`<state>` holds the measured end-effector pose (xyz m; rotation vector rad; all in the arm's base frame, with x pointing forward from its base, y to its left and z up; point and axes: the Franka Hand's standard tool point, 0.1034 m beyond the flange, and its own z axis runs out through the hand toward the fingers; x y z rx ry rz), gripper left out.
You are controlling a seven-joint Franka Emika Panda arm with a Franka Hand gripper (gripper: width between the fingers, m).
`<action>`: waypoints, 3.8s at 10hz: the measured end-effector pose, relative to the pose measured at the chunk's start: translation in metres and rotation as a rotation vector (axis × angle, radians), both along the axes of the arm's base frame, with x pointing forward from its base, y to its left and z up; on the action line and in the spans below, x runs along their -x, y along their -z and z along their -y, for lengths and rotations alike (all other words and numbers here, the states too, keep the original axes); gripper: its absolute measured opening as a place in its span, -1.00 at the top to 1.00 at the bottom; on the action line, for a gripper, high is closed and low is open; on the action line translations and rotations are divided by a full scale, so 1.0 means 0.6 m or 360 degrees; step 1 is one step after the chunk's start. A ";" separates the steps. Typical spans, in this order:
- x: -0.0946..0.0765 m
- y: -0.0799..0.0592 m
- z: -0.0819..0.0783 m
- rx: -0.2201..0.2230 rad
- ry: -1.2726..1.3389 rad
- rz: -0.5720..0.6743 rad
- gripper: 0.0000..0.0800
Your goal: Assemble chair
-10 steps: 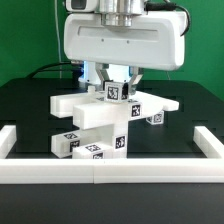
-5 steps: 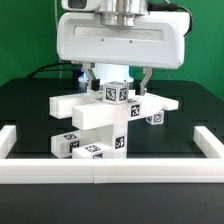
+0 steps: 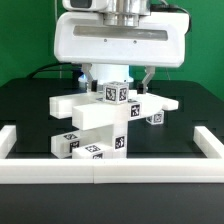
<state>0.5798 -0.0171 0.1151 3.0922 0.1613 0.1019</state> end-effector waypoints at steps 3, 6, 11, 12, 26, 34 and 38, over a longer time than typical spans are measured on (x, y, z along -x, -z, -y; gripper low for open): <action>0.000 0.000 0.001 0.0035 -0.0304 -0.0016 -0.62; 0.000 0.000 0.004 0.0059 -0.0605 -0.0031 -0.62; 0.001 0.000 0.009 0.0085 -0.0835 -0.0046 0.04; 0.001 0.000 0.009 0.0086 -0.0834 -0.0046 0.04; 0.001 0.000 0.006 0.0003 0.0312 0.0010 0.28; -0.003 0.001 0.002 -0.0088 0.0982 0.0065 0.28; -0.003 0.002 -0.002 -0.0134 0.1233 0.0066 0.25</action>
Offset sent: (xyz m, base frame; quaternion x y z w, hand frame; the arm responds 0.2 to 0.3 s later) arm 0.0011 0.0031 0.0009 0.0056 -0.0008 -0.1998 0.9798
